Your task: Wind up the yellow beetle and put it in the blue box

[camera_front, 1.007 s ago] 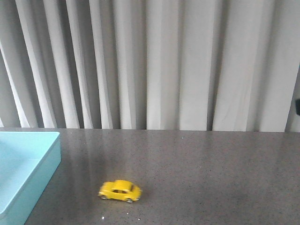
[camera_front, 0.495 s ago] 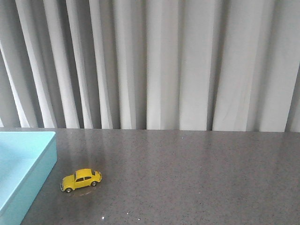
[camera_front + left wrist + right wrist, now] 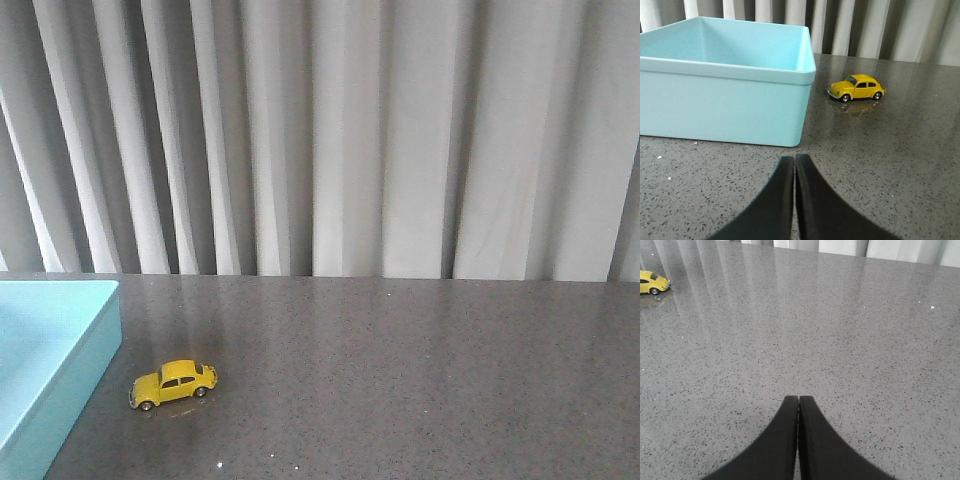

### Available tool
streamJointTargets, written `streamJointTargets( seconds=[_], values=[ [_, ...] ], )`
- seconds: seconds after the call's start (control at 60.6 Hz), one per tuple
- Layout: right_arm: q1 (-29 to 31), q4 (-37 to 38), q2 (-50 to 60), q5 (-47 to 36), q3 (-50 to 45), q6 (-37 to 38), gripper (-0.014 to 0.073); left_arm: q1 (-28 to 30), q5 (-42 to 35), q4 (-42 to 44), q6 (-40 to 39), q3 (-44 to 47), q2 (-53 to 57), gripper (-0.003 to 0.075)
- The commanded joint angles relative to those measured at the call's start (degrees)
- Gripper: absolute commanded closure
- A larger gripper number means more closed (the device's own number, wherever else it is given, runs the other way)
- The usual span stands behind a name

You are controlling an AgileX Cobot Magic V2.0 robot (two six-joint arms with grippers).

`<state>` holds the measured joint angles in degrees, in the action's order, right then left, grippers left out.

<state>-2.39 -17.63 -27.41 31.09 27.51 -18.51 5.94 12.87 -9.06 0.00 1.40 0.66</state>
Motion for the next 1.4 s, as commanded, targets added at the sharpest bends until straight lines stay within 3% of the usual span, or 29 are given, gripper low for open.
streamJointTargets(
  seconds=[0.0,0.297,0.561,0.776,0.858,1.139,1.271,1.386],
  values=[
    [0.3,-0.8,-0.1,-4.0,1.5,-0.3,0.0601,-0.4,-4.1,-0.2,-0.4,-0.7,0.9,0.0726],
    [0.3,-0.8,-0.1,-3.9,1.5,-0.3,0.0601,-0.4,-6.9,-0.6,-0.9,-0.7,0.9,0.0726],
    [0.3,-0.8,-0.1,-3.9,1.5,-0.3,0.0601,-0.4,-18.5,-15.5,-9.8,-0.7,0.9,0.0726],
    [0.3,-0.8,-0.1,-3.9,1.5,-0.3,0.0601,-0.4,-21.1,-17.4,-11.9,-1.1,0.9,0.0725],
    [0.3,-0.8,-0.1,-3.9,1.5,-0.3,0.0601,-0.4,-19.4,-17.2,-14.4,-1.7,0.9,0.0722],
    [0.3,-0.8,-0.1,-3.9,1.5,-0.3,0.0601,-0.4,-10.8,-13.6,-11.3,-13.3,0.8,0.0713],
    [0.3,-0.8,-0.1,-3.9,1.5,-0.3,0.0601,-0.4,-3.9,-13.7,-2.9,-20.5,-1.5,0.0679],
    [0.3,-0.8,-0.1,-3.9,1.5,-0.3,0.0601,-0.4,3.7,-13.8,4.3,-27.0,-6.7,0.0603]
  ],
)
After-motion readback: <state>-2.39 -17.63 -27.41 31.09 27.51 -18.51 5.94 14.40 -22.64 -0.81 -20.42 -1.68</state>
